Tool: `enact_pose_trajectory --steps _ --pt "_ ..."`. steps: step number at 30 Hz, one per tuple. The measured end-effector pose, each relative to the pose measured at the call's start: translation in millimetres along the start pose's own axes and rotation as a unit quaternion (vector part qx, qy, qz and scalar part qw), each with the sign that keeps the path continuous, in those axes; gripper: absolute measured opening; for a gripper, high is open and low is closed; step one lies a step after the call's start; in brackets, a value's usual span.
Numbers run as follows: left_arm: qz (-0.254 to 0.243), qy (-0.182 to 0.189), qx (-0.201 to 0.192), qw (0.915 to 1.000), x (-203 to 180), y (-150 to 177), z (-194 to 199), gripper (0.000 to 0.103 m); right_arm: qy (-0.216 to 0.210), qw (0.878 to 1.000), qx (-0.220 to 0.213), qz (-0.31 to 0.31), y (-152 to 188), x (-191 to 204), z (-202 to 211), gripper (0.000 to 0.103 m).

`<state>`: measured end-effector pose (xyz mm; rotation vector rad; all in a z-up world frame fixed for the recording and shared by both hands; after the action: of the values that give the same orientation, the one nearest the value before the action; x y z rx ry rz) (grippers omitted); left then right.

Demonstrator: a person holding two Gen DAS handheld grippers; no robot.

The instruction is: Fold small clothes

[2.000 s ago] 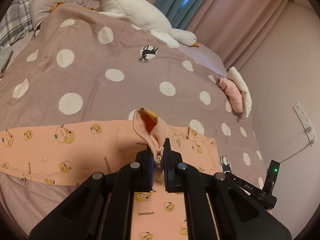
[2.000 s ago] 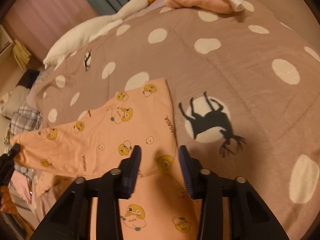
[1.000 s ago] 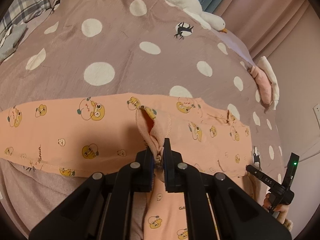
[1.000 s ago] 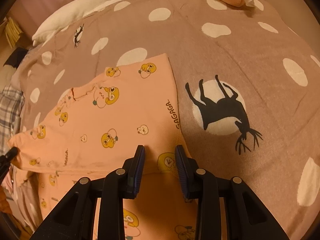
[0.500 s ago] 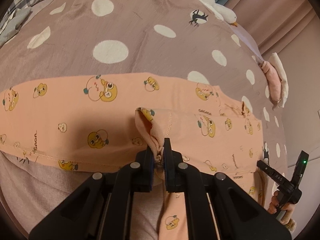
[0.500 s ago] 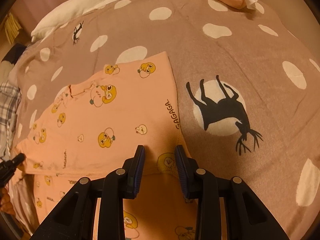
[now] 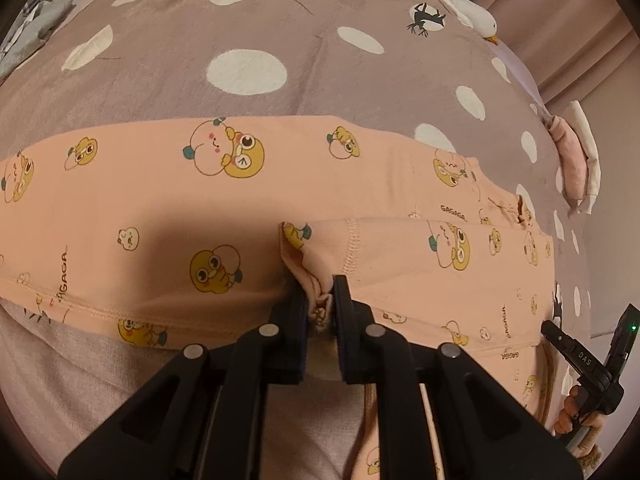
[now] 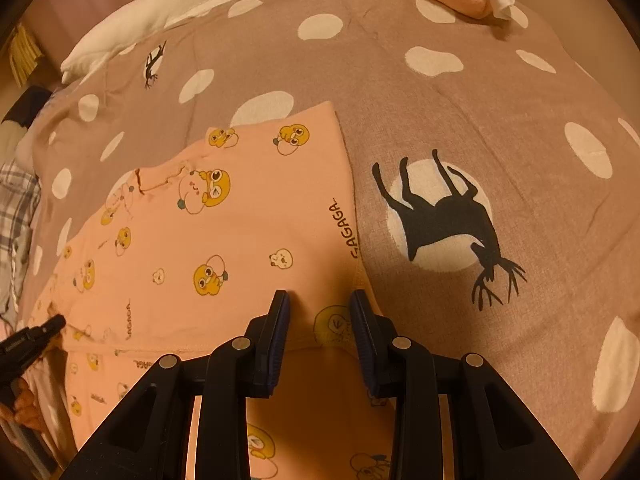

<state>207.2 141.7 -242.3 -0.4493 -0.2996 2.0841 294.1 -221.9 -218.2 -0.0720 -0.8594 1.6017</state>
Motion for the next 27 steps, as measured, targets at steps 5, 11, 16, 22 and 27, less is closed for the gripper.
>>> enact_pose_trajectory --steps 5,11,16,22,27 --pt "0.007 0.002 0.0 1.0 3 2 1 0.016 0.004 1.0 0.0 0.002 0 1 -1 0.034" --pt "0.009 -0.009 -0.006 0.9999 9 5 7 0.021 0.008 1.0 -0.001 0.004 0 1 -2 0.034" --pt "0.016 -0.031 -0.013 0.9993 20 10 13 0.021 0.021 1.0 -0.003 0.014 1 1 -3 0.034" --pt "0.021 -0.055 -0.023 0.998 41 16 25 0.017 0.047 0.999 -0.007 0.027 1 3 -3 0.034" --pt "0.03 -0.055 -0.045 0.997 52 18 53 0.028 0.051 0.998 -0.02 0.025 2 8 10 0.034"
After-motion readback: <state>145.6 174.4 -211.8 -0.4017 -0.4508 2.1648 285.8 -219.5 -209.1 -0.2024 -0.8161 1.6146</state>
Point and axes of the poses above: each gripper's, at about its wrist camera, not at the fingertips, and z roughly against the way its jaws point, x to its left, y to its underside, the point moved 7 cm from there along -z, roughly the way its jaws point, and after that the axes turned 10 degrees about -y, right-handed, at the moved point
